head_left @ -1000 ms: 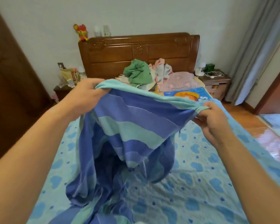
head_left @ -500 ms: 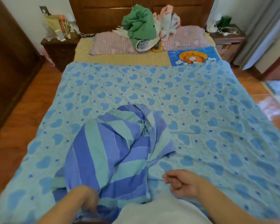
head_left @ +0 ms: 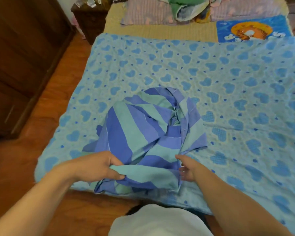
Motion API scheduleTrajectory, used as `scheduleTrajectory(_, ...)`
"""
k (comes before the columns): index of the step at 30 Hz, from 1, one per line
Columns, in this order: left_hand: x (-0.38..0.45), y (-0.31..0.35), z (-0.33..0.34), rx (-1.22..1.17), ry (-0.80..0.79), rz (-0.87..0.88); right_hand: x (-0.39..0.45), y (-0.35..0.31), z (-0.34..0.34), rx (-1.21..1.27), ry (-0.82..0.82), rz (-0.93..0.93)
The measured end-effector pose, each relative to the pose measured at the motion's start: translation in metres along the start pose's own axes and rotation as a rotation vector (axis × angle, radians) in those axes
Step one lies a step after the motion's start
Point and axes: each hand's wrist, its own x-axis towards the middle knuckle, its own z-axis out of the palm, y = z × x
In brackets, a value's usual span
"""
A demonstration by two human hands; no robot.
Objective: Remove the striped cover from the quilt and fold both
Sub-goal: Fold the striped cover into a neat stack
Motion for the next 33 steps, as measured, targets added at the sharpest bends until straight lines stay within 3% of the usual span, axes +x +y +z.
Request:
scheduleTrajectory(2, -0.014, -0.004, -0.002, -0.013, 0.004, -0.002, 0.007, 0.001, 0.020, -0.020, -0.048, 0.068)
scheduleTrajectory(5, -0.033, -0.020, -0.004, -0.138, 0.024, 0.006, 0.012, 0.013, 0.037, -0.061, -0.036, 0.007)
scheduleTrajectory(9, -0.037, -0.041, -0.008, -0.218, -0.023, 0.000, 0.008, 0.024, 0.035, 0.398, -0.112, 0.013)
scheduleTrajectory(12, -0.015, -0.048, -0.008, 0.062, -0.107, -0.195, -0.019, -0.001, 0.021, 0.600, -0.146, -0.142)
scheduleTrajectory(14, 0.008, -0.045, -0.006, 0.450, -0.246, -0.366, -0.052, -0.021, 0.005, 0.613, -0.104, -0.333)
scheduleTrajectory(16, 0.035, -0.033, 0.000, 0.627, -0.273, -0.370, -0.098, -0.037, -0.015, 0.506, -0.191, -0.546)
scheduleTrajectory(17, 0.053, -0.020, 0.004, 0.544, -0.200, -0.304, -0.126, -0.040, -0.025, 0.390, -0.270, -0.632)
scheduleTrajectory(20, 0.104, 0.046, 0.018, -0.106, 0.242, 0.008, -0.203, -0.027, -0.059, 0.146, -0.367, -0.785)
scheduleTrajectory(22, 0.134, 0.096, 0.022, -0.071, 0.465, 0.221, -0.243, -0.008, -0.087, 0.177, -0.380, -0.916)
scheduleTrajectory(25, 0.161, 0.148, 0.024, 0.150, 0.647, 0.354, -0.273, 0.014, -0.125, 0.412, -0.399, -1.084)
scheduleTrajectory(27, 0.173, 0.166, 0.018, 0.039, 0.858, 0.409, -0.288, 0.020, -0.135, 0.609, -0.373, -1.137)
scheduleTrajectory(28, 0.176, 0.173, 0.013, -0.072, 0.892, 0.412, -0.297, 0.025, -0.142, 0.710, -0.307, -1.114)
scheduleTrajectory(29, 0.179, 0.180, 0.010, -0.197, 0.830, 0.388, -0.296, 0.030, -0.149, 0.782, -0.367, -1.107)
scheduleTrajectory(32, 0.187, 0.191, 0.012, -0.499, 0.329, 0.302, -0.293, 0.035, -0.163, 0.819, -0.539, -1.122)
scheduleTrajectory(33, 0.190, 0.191, 0.016, -0.533, 0.228, 0.291, -0.293, 0.033, -0.165, 0.817, -0.590, -1.132)
